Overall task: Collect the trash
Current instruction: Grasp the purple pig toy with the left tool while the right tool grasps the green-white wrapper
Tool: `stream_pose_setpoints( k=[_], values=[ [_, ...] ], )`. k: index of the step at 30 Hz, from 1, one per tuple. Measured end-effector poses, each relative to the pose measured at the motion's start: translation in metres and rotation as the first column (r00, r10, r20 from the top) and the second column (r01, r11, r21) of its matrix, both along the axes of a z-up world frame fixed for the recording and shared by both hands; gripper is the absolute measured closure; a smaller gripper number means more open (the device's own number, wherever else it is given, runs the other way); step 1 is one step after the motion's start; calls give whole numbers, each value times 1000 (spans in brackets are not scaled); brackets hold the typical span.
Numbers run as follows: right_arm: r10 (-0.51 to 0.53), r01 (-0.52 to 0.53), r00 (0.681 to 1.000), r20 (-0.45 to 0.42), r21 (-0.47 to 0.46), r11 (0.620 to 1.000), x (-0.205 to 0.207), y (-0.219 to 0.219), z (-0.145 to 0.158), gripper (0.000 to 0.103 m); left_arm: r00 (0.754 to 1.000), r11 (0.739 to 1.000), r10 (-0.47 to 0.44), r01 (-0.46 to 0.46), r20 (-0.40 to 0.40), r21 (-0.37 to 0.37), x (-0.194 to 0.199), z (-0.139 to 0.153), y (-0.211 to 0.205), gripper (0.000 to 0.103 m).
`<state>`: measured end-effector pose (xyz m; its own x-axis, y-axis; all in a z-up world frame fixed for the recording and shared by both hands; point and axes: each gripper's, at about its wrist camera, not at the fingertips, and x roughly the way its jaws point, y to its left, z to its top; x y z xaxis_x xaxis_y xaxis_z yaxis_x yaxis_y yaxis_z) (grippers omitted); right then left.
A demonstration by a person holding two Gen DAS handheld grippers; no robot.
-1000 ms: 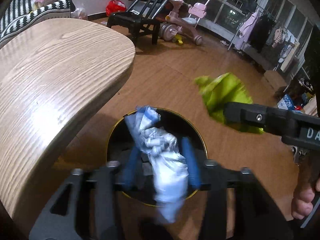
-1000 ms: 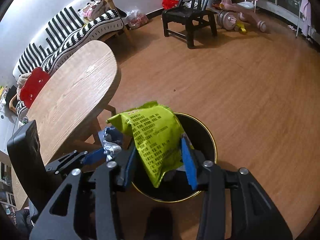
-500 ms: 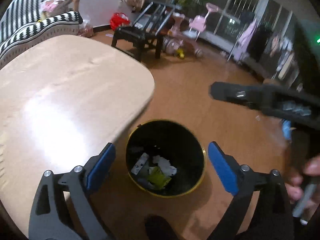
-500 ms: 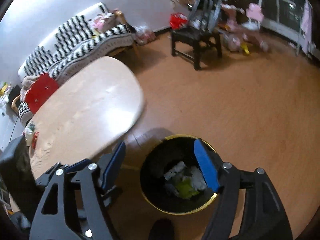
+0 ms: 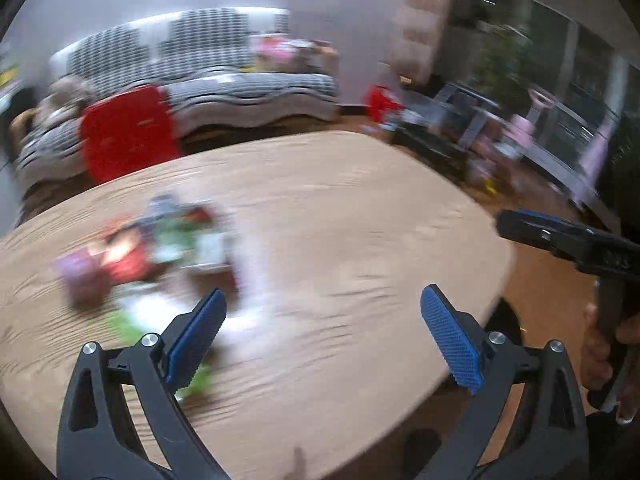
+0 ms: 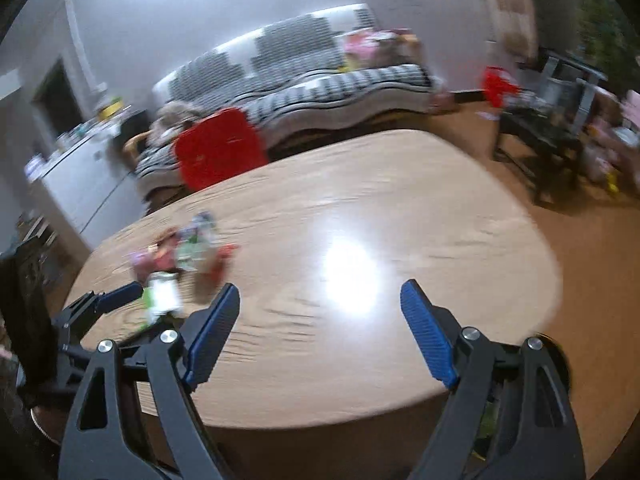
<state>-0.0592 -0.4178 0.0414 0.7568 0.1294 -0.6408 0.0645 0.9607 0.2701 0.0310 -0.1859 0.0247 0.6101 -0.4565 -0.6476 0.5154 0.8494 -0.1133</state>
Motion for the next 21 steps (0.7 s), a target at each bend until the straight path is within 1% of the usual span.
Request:
stream_pose_setpoints(
  k=[2,3,6,9,12,15,18,21],
  values=[
    [67,-67,998,-2,-5,998,19,35,1,23,997,997,76,-76,0,-2,10,4,41,8],
    [101,-101,995,-5,-5,995,29,55,1,23,992,992,126,-126,-2,-7,17,4,67,8],
    [167,-167,986,-14,-10,986,44,94,-2,23,973,972,233,-233,-8,-12,30,3,124,8],
    [236,-238,971,-36,-31,971,62,135,-8,23,951,951,309,-309,-34,-14,40,-1,167,8],
    [283,-286,958,-52,-51,957,73,166,-15,23,934,935,353,-354,-51,-13,45,-6,196,8],
    [317,-321,946,-69,-61,945,80,184,-23,21,926,928,373,-374,-55,3,44,-10,205,8],
    [341,-348,936,-86,-84,934,86,197,-30,19,926,928,373,-373,-53,14,41,-11,209,8],
    [354,-363,930,-98,-99,926,89,204,-37,19,928,929,371,-369,-48,29,48,-14,202,8]
  ],
)
